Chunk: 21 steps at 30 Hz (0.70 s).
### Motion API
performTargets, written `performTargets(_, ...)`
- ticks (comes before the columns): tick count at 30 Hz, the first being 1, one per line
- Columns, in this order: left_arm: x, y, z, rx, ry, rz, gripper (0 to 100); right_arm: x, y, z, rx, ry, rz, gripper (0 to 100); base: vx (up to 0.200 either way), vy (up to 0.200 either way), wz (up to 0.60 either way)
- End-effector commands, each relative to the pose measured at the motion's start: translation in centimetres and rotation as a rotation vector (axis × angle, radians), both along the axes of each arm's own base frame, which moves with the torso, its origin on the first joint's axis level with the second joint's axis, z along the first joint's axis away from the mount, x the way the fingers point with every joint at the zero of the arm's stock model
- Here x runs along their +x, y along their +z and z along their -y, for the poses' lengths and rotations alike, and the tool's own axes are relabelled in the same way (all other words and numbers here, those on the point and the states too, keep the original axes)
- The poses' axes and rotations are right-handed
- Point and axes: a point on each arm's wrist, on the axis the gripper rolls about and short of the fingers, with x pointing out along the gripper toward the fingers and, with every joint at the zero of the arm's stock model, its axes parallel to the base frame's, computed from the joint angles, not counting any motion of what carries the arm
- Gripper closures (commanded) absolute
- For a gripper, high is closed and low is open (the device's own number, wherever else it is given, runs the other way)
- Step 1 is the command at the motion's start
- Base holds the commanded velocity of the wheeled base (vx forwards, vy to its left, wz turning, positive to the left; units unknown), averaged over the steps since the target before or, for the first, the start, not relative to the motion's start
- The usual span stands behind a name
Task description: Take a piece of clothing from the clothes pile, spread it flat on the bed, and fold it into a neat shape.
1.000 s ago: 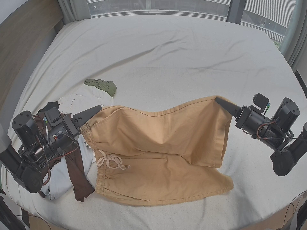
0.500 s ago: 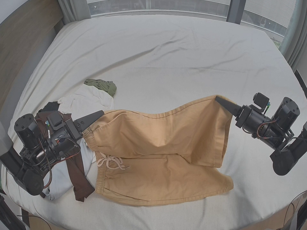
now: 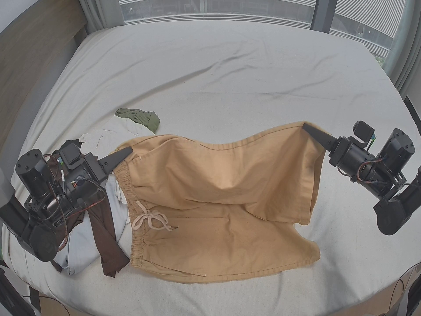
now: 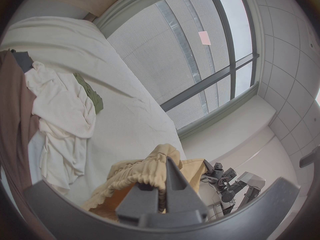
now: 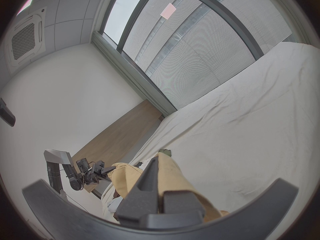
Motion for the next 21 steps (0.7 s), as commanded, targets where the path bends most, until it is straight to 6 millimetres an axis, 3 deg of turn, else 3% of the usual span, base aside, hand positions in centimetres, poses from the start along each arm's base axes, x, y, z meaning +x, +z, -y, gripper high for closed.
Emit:
performTargets(1, 0.3, 0.1, -0.6, -0.001, 0.023, 0.007, 100, -0.1, 0.6, 0.5, 0.005, -0.013, 0.021, 100, 0.000, 0.000, 0.00)
performTargets(10, 0.4, 0.2, -1.2, -0.002, 0.044, 0.010, 100, -0.1, 0.8, 1.0, 0.002, -0.021, 0.027, 100, 0.000, 0.000, 0.00)
performTargets(21, 0.3, 0.3, -1.2, -0.003, 0.044, 0.016, 100, -0.9, 2.3, 1.3, 0.012, -0.022, 0.080, 100, 0.000, 0.000, 0.00)
